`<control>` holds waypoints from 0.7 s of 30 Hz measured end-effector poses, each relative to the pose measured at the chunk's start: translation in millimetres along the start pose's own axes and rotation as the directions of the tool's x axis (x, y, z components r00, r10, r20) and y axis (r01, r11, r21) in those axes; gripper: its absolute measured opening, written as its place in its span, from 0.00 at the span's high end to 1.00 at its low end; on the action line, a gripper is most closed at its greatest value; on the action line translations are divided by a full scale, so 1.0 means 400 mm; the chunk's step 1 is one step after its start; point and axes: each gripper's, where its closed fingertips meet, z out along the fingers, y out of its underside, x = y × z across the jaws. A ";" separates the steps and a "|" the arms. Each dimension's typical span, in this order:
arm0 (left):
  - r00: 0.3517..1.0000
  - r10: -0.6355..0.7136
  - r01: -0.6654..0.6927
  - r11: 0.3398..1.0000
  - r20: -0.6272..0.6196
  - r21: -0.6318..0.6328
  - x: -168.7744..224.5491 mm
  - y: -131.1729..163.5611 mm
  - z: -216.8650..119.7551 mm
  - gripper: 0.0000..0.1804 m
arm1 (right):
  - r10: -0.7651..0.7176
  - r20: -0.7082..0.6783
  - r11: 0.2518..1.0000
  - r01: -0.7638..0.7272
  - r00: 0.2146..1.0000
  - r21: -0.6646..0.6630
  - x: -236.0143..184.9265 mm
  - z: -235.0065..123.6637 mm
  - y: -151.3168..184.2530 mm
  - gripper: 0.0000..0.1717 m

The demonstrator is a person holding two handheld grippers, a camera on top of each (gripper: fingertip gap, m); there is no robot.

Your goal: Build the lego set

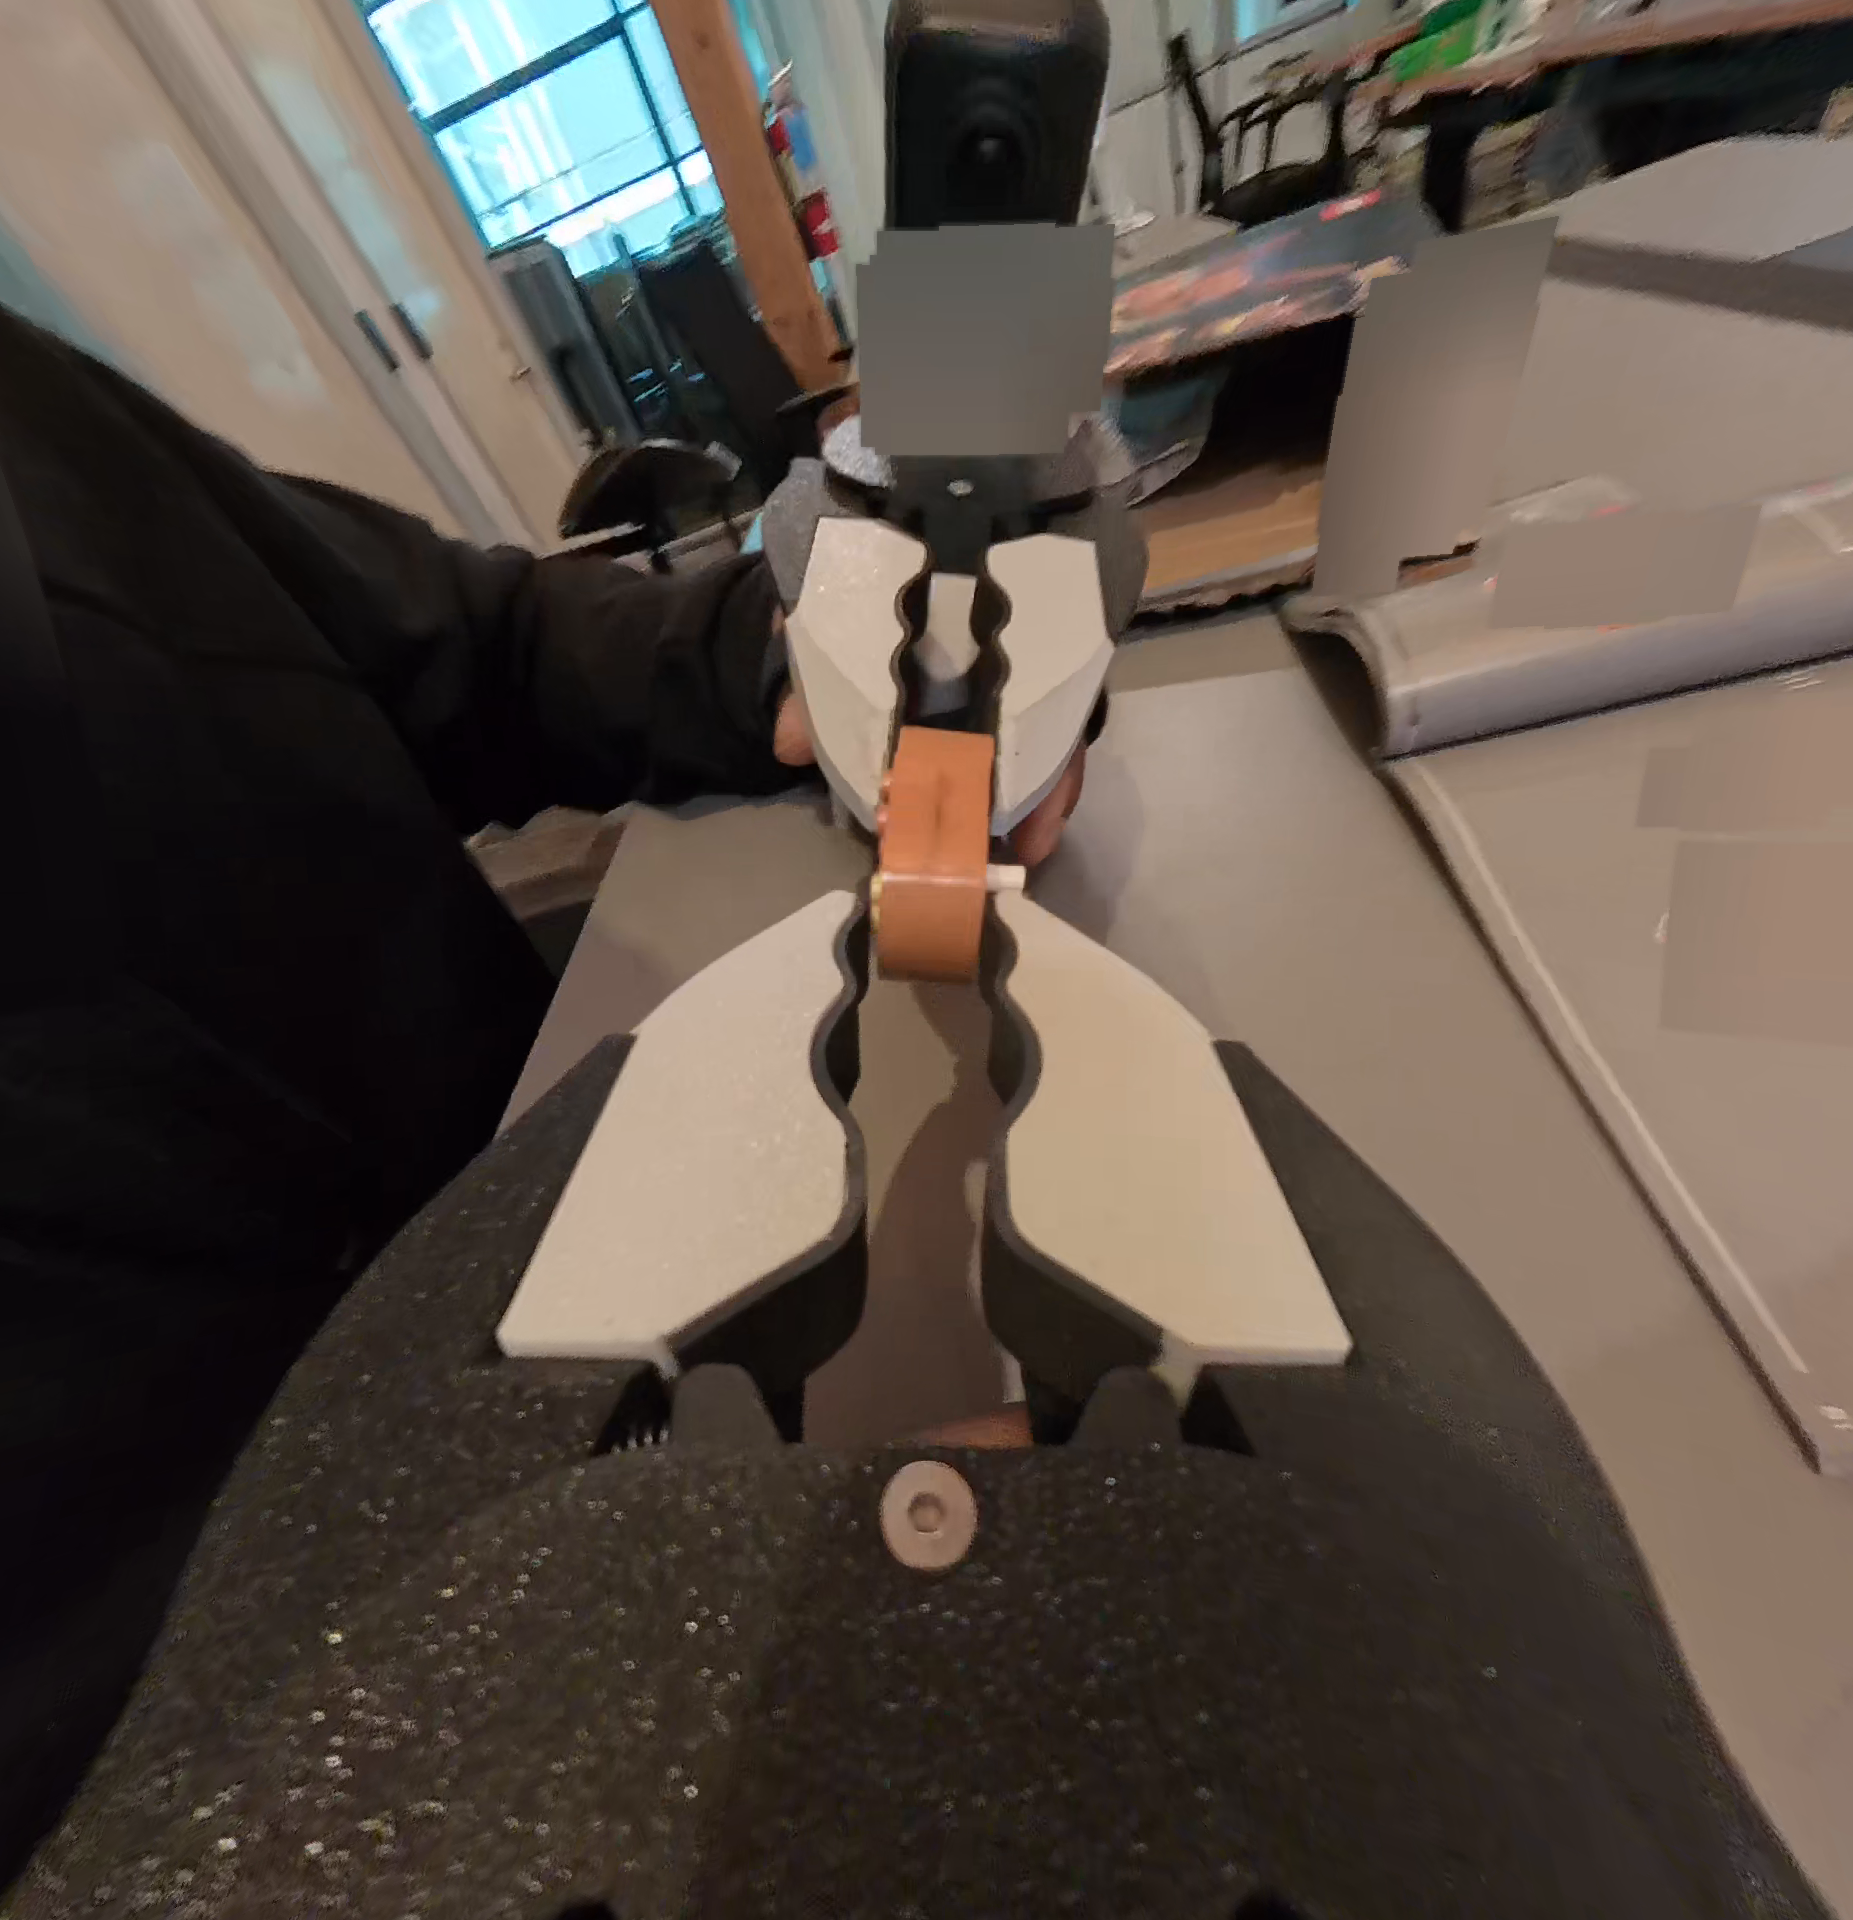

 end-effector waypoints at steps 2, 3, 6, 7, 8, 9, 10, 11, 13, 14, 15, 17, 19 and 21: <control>0.998 -0.065 0.066 0.996 -0.015 0.058 -0.006 -0.021 -0.003 0.91 | -0.067 -0.067 0.998 0.068 0.996 0.012 0.011 -0.001 -0.011 0.79; 0.995 -0.092 0.094 0.993 -0.022 0.077 -0.009 -0.024 -0.003 0.91 | -0.119 -0.107 0.993 0.120 0.987 0.010 0.017 -0.003 -0.014 0.77; 0.987 -0.161 0.163 0.981 -0.029 0.105 -0.020 -0.029 -0.008 0.91 | -0.296 -0.231 0.954 0.301 0.927 -0.016 0.037 -0.017 -0.025 0.71; 0.982 -0.186 0.188 0.975 -0.031 0.121 -0.024 -0.034 -0.012 0.91 | -0.372 -0.285 0.925 0.377 0.883 -0.040 0.048 -0.025 -0.031 0.71; 0.976 -0.215 0.218 0.967 -0.042 0.134 -0.027 -0.038 -0.016 0.91 | -0.447 -0.331 0.889 0.454 0.831 -0.060 0.054 -0.034 -0.039 0.70; 0.968 -0.245 0.250 0.957 -0.048 0.149 -0.032 -0.041 -0.020 0.91 | -0.511 -0.360 0.850 0.522 0.780 -0.074 0.054 -0.042 -0.047 0.71; 0.960 -0.274 0.279 0.947 -0.053 0.157 -0.036 -0.041 -0.023 0.91 | -0.572 -0.386 0.805 0.586 0.724 -0.092 0.053 -0.049 -0.054 0.73; 0.952 -0.300 0.305 0.939 -0.057 0.157 -0.040 -0.039 -0.024 0.91 | -0.628 -0.404 0.756 0.645 0.665 -0.112 0.048 -0.053 -0.060 0.75; 0.941 -0.333 0.338 0.929 -0.060 0.147 -0.043 -0.034 -0.024 0.91 | -0.720 -0.423 0.661 0.730 0.550 -0.175 0.044 -0.054 -0.061 0.79; 0.937 -0.344 0.350 0.927 -0.065 0.135 -0.041 -0.030 -0.021 0.91 | -0.750 -0.418 0.629 0.748 0.513 -0.210 0.045 -0.051 -0.056 0.80; 0.933 -0.355 0.360 0.925 -0.062 0.118 -0.039 -0.023 -0.018 0.91 | -0.772 -0.407 0.605 0.761 0.489 -0.233 0.043 -0.046 -0.049 0.81; 0.930 -0.362 0.367 0.926 -0.067 0.095 -0.032 -0.016 -0.011 0.91 | -0.792 -0.391 0.581 0.775 0.469 -0.248 0.039 -0.039 -0.039 0.83; 0.923 -0.379 0.384 0.919 -0.073 0.087 -0.031 -0.013 -0.010 0.91 | -0.793 -0.375 0.583 0.775 0.479 -0.243 0.035 -0.035 -0.033 0.85; 0.920 -0.386 0.391 0.917 -0.071 0.078 -0.031 -0.009 -0.009 0.91 | -0.790 -0.364 0.592 0.768 0.494 -0.243 0.033 -0.031 -0.027 0.86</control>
